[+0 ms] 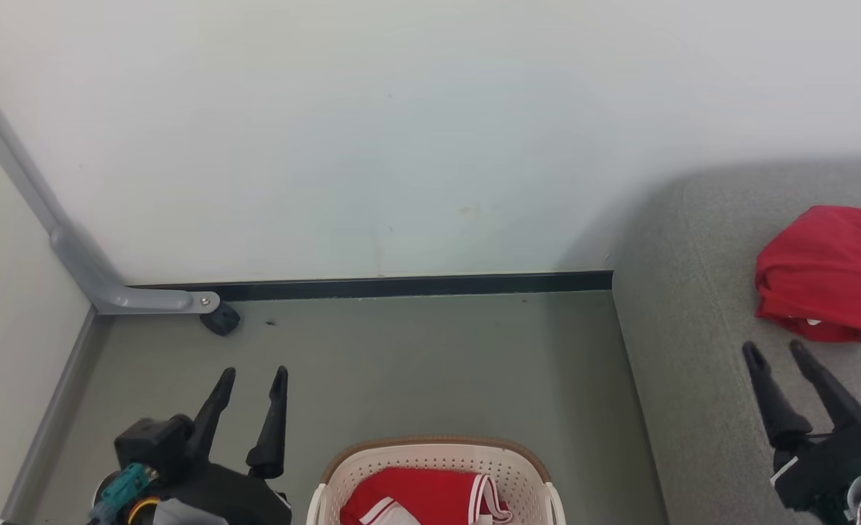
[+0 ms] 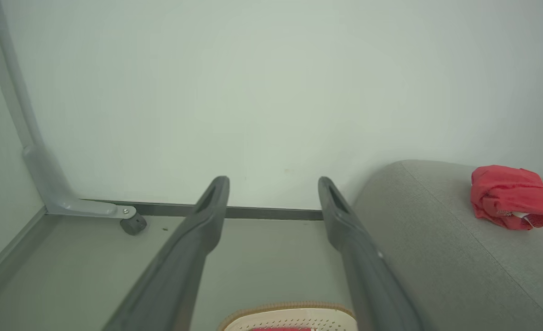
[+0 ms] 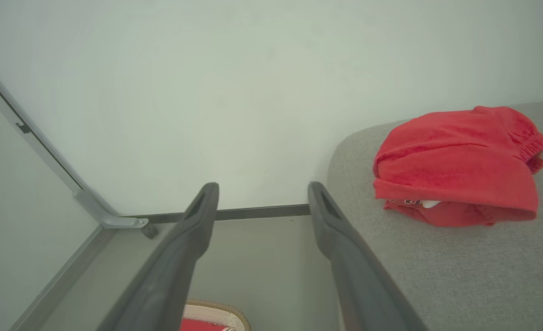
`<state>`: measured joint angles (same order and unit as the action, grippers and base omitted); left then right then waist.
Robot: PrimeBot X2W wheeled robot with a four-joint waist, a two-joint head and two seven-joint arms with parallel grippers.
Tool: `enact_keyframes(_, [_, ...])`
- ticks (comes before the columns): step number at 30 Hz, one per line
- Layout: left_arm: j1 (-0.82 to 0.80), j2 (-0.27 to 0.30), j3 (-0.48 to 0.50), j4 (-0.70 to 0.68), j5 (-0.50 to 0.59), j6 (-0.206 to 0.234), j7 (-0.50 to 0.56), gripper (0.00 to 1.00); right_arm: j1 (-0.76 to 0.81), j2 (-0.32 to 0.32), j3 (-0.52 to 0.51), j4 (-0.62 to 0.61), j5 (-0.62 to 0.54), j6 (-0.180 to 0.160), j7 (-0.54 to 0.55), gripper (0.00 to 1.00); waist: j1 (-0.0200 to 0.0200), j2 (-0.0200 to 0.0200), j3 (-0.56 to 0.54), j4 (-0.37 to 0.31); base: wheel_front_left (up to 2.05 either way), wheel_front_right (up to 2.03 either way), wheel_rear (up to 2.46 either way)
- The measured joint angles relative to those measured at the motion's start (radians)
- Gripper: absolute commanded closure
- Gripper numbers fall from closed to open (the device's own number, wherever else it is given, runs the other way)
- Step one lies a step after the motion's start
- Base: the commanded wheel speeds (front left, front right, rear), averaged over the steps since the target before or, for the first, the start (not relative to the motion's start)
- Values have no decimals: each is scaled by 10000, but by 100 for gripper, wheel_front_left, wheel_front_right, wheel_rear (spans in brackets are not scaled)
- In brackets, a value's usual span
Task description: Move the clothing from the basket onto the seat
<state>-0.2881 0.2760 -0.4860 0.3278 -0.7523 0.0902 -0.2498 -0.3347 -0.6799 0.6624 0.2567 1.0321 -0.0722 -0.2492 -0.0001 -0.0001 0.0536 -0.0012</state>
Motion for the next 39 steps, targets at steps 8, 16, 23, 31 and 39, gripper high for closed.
enact_keyframes(8, [740,-194,959,-372,236,219,0,0,765,562,-516,-479,-769,-86,0,0,2,1,-83,87,0,0,0])
enact_keyframes(16, [1189,-546,1457,-587,947,255,0,0,1319,1415,-1241,-917,-1678,-257,-2,0,1,1,-122,124,0,0,0])
enact_keyframes(23, [1352,-594,1651,-790,1609,278,0,0,1507,1756,-1559,-1047,-2591,-280,-2,0,1,1,-147,123,0,0,0])
enact_keyframes(31, [1557,-880,1885,-859,2059,328,0,0,1638,1992,-2017,-1085,-3315,-290,-2,0,1,0,-238,88,0,0,0])
enact_keyframes(39, [1591,-951,2088,-928,2257,328,0,0,1975,2243,-2408,-1103,-3724,-249,-2,0,1,1,-277,63,0,0,0])
